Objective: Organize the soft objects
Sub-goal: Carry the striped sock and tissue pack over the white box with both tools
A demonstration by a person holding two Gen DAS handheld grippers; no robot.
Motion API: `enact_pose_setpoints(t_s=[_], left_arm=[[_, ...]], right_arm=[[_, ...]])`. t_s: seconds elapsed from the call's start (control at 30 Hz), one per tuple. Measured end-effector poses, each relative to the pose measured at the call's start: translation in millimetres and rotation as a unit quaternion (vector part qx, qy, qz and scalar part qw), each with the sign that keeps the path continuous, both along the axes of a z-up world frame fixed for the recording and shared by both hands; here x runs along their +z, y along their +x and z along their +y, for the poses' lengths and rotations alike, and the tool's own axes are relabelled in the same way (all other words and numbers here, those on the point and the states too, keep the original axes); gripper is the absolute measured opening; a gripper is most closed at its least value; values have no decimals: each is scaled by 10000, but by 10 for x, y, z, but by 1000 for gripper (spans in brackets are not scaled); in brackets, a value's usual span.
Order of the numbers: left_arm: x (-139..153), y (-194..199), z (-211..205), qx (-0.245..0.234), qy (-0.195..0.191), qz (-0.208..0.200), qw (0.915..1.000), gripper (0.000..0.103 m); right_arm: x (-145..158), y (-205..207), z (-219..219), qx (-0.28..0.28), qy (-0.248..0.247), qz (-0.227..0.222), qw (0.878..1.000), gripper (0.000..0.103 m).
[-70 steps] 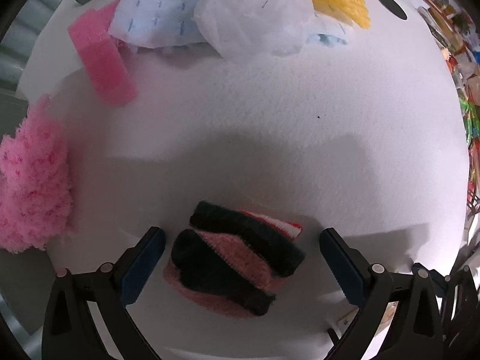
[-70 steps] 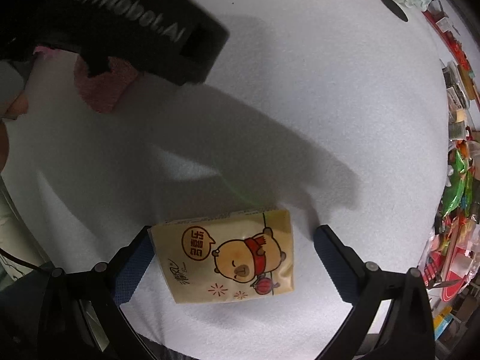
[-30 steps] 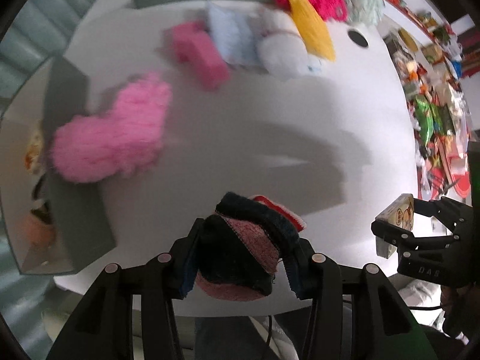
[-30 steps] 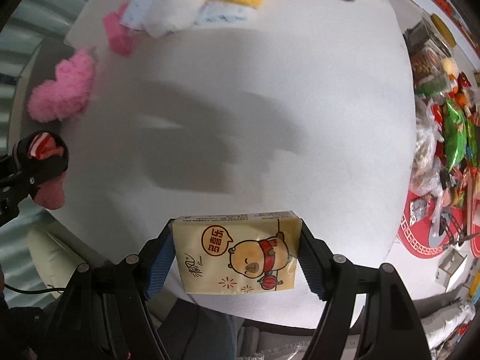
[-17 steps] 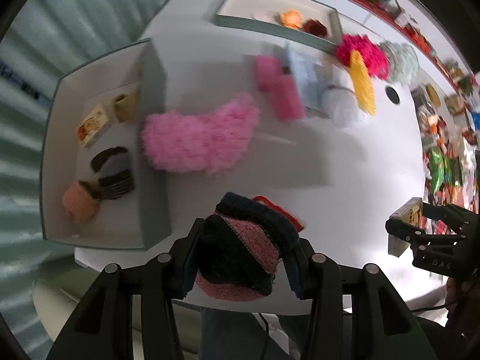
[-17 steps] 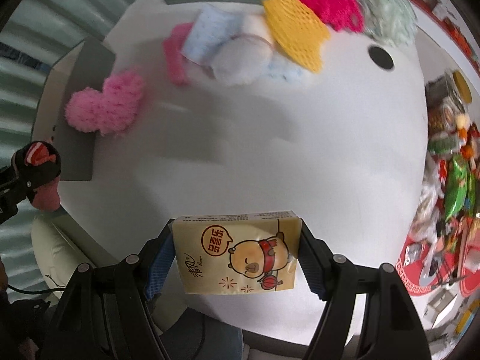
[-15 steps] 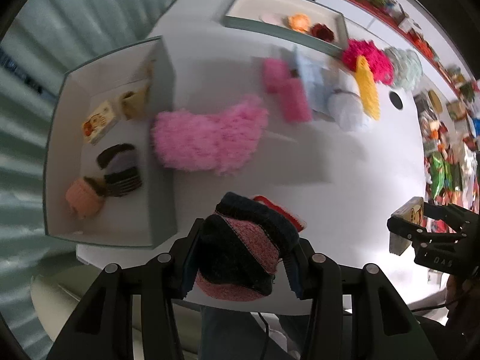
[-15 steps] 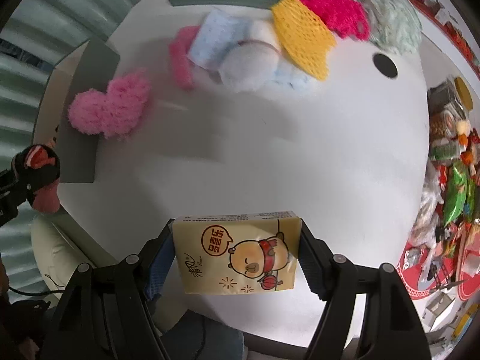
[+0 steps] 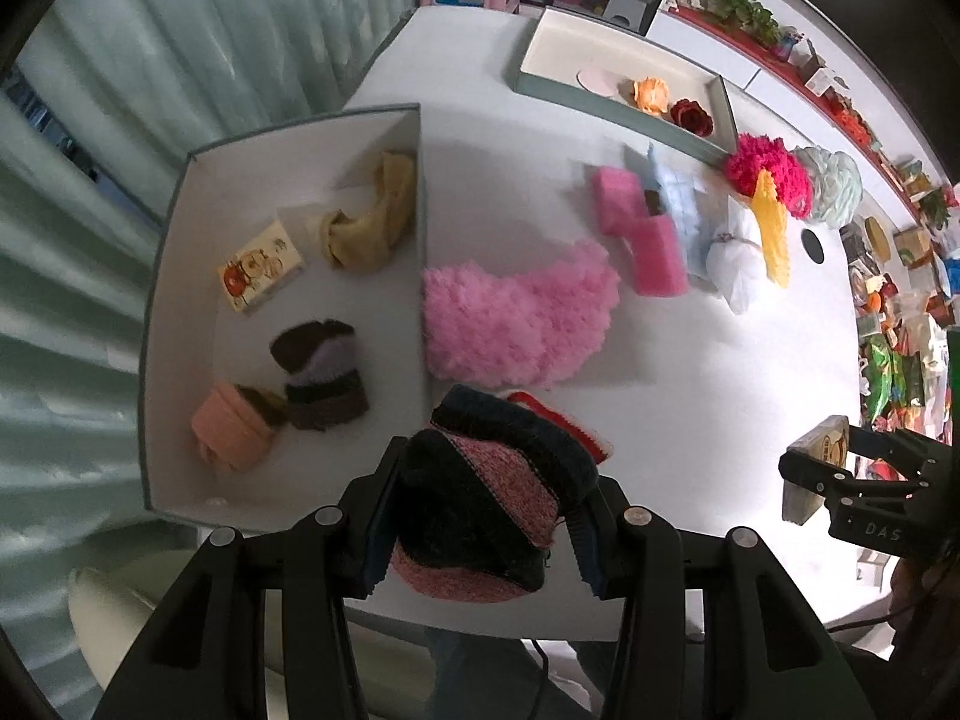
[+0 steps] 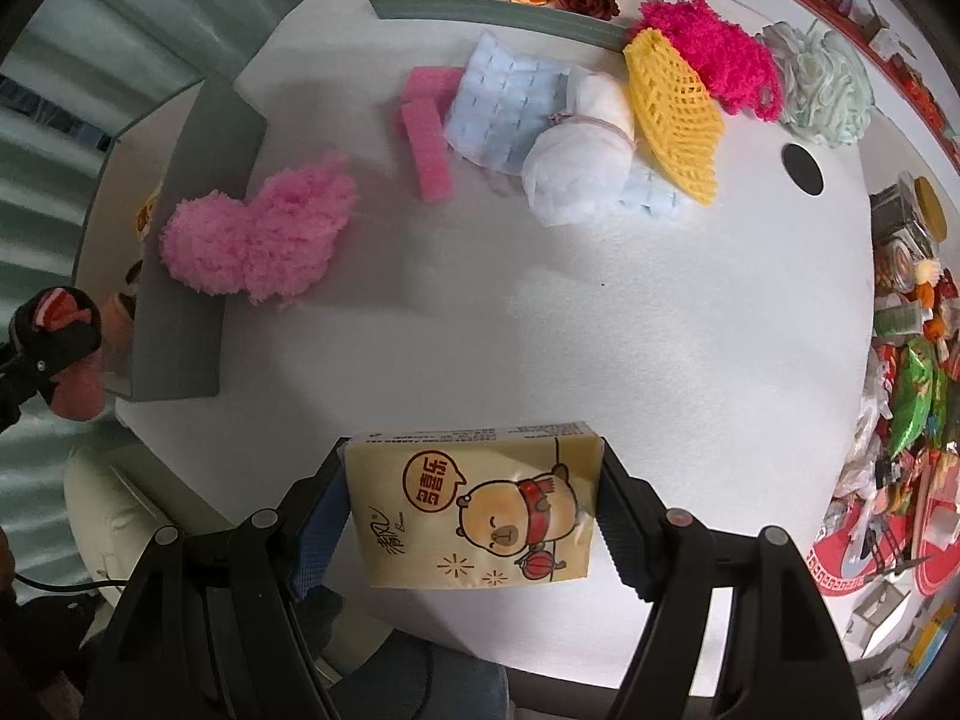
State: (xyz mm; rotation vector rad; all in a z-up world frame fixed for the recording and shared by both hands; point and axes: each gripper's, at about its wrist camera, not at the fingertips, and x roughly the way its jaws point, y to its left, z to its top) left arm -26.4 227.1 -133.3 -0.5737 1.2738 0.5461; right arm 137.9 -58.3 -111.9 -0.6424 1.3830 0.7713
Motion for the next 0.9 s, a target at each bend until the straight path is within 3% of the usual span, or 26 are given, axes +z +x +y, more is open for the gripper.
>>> enact_pose_setpoints(t_s=[0.23, 0.47, 0.9], left_arm=[[-48, -124, 273, -65, -36, -61, 10000, 49], [-102, -344, 572, 166, -103, -101, 9998, 49], [-93, -804, 1014, 787, -119, -336, 9963, 49]], right_arm=[[36, -110, 126, -275, -25, -139, 9995, 77], [132, -306, 442, -152, -49, -366, 9992, 77], [356, -734, 1408, 794, 28, -692, 9944, 77]])
